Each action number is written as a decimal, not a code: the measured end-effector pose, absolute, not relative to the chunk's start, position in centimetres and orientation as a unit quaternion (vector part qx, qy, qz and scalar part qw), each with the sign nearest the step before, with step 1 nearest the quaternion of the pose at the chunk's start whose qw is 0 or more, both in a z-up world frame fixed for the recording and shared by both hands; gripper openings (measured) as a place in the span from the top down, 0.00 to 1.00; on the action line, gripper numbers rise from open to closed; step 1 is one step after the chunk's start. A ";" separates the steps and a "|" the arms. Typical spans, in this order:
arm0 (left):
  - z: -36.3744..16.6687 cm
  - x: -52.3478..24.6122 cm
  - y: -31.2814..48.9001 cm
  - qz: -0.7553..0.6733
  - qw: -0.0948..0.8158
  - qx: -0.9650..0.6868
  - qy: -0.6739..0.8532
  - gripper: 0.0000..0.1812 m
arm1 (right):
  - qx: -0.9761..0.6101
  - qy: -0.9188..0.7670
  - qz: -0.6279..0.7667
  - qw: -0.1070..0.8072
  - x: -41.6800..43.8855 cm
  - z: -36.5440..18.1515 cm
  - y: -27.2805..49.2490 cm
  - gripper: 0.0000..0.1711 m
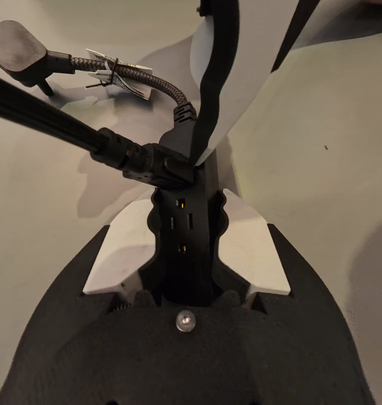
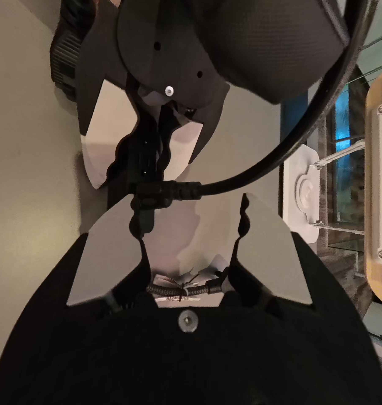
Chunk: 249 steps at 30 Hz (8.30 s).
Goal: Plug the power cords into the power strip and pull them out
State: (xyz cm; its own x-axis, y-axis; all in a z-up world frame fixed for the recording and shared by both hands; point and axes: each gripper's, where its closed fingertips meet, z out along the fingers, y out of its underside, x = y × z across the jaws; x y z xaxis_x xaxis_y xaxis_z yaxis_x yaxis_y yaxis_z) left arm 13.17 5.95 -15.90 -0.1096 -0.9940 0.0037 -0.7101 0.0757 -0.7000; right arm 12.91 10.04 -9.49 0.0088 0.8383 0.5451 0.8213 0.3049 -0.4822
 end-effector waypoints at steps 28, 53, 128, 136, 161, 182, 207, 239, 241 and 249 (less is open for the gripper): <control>-15.9 13.6 5.0 -0.287 0.242 -0.620 0.689 0.74 | -0.614 -0.653 -0.020 0.443 13.5 -9.6 8.9 0.43; -15.9 13.7 5.0 -0.283 0.248 -0.624 0.685 0.74 | -0.596 -0.625 0.031 0.503 13.9 -10.2 7.4 0.63; -15.8 14.4 3.6 -0.297 0.244 -0.583 0.716 0.75 | -0.573 -0.676 -0.010 0.464 14.8 -9.7 7.0 0.44; -15.8 14.4 3.6 -0.298 0.243 -0.581 0.717 0.75 | -0.571 -0.722 -0.013 0.391 14.1 -10.4 7.3 0.47; -15.8 14.9 3.4 -0.295 0.253 -0.591 0.707 0.77 | -0.573 -0.673 -0.045 0.465 14.3 -10.5 5.9 0.56; -15.8 15.0 3.0 -0.301 0.247 -0.574 0.720 0.76 | -0.577 -0.692 0.037 0.433 14.4 -10.8 5.5 0.53; -15.7 15.3 3.5 -0.293 0.258 -0.600 0.698 0.77 | -0.533 -0.653 -0.099 0.528 14.2 -10.9 4.5 0.69; -15.7 15.3 3.0 -0.301 0.253 -0.580 0.713 0.76 | -0.571 -0.680 -0.003 0.460 14.8 -11.3 4.8 0.65; -15.7 15.3 3.0 -0.301 0.253 -0.580 0.714 0.76 | -0.582 -0.701 0.028 0.411 14.4 -11.6 5.0 0.64; -15.7 15.3 3.0 -0.302 0.251 -0.578 0.716 0.76 | -0.605 -0.740 0.053 0.289 14.0 -12.5 5.6 0.59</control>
State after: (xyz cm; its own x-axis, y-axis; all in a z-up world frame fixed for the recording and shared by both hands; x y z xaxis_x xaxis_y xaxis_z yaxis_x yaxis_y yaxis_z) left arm 15.31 2.99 -15.70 -0.2063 -0.9784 -0.0108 -0.6750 0.1502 -0.7224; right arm 14.04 5.62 -12.47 -0.1002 0.9263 0.3633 0.8655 0.2612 -0.4273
